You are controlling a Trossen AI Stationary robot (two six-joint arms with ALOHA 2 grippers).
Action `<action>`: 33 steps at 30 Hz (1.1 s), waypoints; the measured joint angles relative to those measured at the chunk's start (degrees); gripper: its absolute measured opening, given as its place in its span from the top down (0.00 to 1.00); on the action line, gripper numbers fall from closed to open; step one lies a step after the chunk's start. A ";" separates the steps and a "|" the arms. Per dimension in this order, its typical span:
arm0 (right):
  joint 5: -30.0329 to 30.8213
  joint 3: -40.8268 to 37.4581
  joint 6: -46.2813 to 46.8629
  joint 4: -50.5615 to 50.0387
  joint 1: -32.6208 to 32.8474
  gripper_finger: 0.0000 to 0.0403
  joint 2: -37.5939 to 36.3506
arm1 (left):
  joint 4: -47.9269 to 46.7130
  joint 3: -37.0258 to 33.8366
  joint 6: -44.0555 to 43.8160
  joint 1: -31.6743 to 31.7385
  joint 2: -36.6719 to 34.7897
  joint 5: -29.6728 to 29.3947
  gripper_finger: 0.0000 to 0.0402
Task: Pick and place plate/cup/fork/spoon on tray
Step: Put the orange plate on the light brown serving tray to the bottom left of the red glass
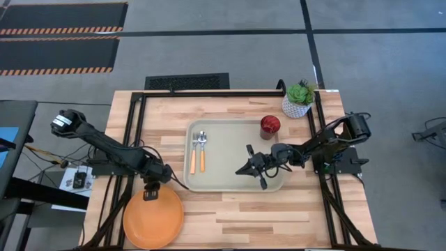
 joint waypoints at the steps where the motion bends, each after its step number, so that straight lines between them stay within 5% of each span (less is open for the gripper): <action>1: 0.02 0.00 0.00 0.00 0.00 0.95 0.00 | -0.04 0.00 0.59 0.00 0.00 -0.04 0.89; 4: 0.02 0.00 0.34 0.00 0.00 0.95 0.00 | -0.03 0.00 1.58 0.00 0.00 0.04 0.98; 12: 0.06 0.00 0.96 0.00 -0.07 0.96 0.02 | -0.17 0.57 1.92 0.00 -1.60 3.05 0.99; 20: 0.06 0.00 1.55 -0.02 -0.07 0.95 0.02 | 0.00 1.08 -5.13 0.07 -10.80 6.03 1.00; 28: 0.39 0.06 7.45 -0.08 -0.07 0.96 0.02 | 4.21 1.09 -15.45 3.28 -17.27 -3.21 1.00; 33: 3.13 0.09 22.74 -1.66 -0.48 0.90 0.02 | 8.39 1.09 -22.68 9.06 -16.53 -7.25 1.00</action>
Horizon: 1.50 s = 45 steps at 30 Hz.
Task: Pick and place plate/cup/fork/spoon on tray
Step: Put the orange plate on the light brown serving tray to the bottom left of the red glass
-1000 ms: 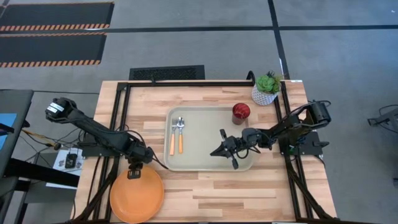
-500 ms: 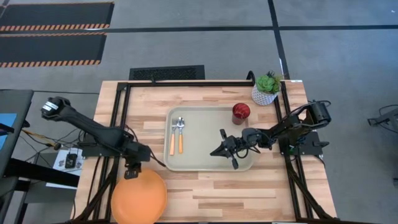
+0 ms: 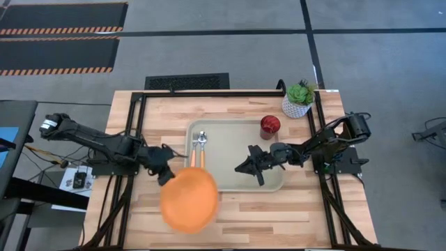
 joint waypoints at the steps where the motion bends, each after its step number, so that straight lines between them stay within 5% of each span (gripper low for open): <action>1: 0.14 0.00 2.23 -0.37 -0.02 0.88 0.02 | 1.35 0.00 -0.29 1.27 0.39 -0.28 1.00; 11: -0.10 1.94 28.84 -0.80 0.83 0.50 0.02 | 4.13 0.00 2.88 15.64 4.59 2.20 1.00; 18: -0.05 8.03 31.73 -10.30 1.33 0.35 0.02 | 4.24 0.00 6.61 22.82 6.60 5.82 1.00; 26: 0.14 15.01 35.26 -23.71 0.10 0.38 0.02 | 5.08 0.02 6.58 25.70 6.93 8.43 1.00; 38: 0.17 16.72 41.58 -31.17 -1.17 0.77 0.11 | 5.46 0.02 7.43 26.13 6.89 9.36 0.99; 45: 0.24 16.73 43.44 -32.65 -1.88 0.82 0.11 | 8.87 0.11 10.82 26.12 6.88 9.96 0.94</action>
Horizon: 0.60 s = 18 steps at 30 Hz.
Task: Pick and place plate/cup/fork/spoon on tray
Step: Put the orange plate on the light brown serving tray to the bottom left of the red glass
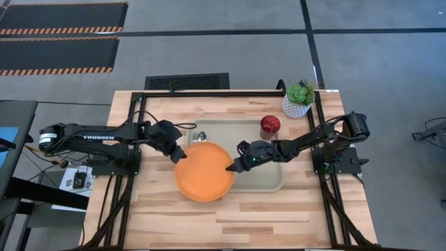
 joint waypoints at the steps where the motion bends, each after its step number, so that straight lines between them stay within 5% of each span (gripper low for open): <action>1: -0.37 0.09 0.38 0.16 -0.22 0.82 -0.33 | 0.46 0.58 1.11 -0.06 -0.02 -0.04 0.93; 9: -1.57 0.27 0.42 -6.77 -3.07 0.82 -6.96 | -3.23 6.74 14.12 -0.02 -2.70 -5.00 0.76; 18: 0.57 0.29 1.43 -34.00 -3.62 0.87 -15.63 | -4.84 7.36 22.70 0.03 -11.11 -12.18 0.60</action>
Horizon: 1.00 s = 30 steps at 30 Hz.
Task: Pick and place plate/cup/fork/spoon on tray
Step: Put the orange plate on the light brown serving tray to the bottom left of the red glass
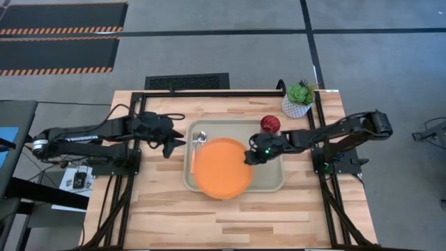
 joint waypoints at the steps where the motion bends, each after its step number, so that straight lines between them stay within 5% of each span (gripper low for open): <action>1: 0.94 0.00 0.97 -2.17 0.30 0.89 -0.36 | 0.73 0.00 0.82 0.00 -0.68 -0.18 0.60; 7: 4.55 -0.11 5.58 -9.25 1.61 0.95 -1.00 | 8.55 -4.17 3.26 -0.02 -3.15 1.60 0.63; 15: 10.06 -0.13 5.21 -13.56 1.02 0.90 0.12 | 21.34 -12.36 6.72 -0.20 -3.43 4.60 0.74; 22: 16.77 -0.07 5.38 -17.53 0.96 0.94 -0.07 | 22.20 -14.77 9.94 -0.20 -3.57 4.62 0.83; 30: 17.15 -0.03 7.29 -18.31 0.67 0.89 4.72 | 24.32 -15.43 12.66 -1.80 -3.50 4.56 0.89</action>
